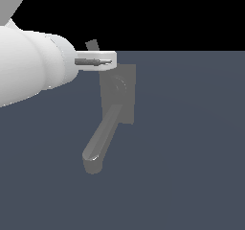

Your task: Turn on the faucet by rotating a designated handle.

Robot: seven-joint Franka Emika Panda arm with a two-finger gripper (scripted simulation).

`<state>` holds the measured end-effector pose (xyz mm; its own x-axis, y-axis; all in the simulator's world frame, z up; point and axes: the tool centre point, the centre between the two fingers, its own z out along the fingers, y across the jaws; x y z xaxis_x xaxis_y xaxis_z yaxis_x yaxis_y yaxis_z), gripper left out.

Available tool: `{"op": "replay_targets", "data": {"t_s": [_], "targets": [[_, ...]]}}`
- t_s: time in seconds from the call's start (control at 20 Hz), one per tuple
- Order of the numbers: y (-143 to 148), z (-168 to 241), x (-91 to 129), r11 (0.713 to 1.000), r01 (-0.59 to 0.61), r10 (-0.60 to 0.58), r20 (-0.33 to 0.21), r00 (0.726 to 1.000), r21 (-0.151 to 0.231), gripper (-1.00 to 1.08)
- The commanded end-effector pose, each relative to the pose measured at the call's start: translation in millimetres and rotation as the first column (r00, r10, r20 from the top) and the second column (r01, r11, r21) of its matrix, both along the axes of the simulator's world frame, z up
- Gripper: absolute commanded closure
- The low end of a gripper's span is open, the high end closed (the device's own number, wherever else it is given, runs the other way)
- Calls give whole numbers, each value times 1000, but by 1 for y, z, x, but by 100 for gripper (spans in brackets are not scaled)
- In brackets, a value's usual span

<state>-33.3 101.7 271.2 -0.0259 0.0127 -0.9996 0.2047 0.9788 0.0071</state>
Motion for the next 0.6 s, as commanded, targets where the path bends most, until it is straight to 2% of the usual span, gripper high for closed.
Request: {"op": "replay_targets", "data": {"t_s": [0.0,0.05,0.1,0.55], "targets": [[-7,19,4,1000,0,0,28,1000,1,108],[-7,19,4,1000,0,0,28,1000,1,108],[-4,4,0,1000,1,-1,2,1000,1,108],[-34,16,-4,1000,0,0,13,1000,1,108]]}}
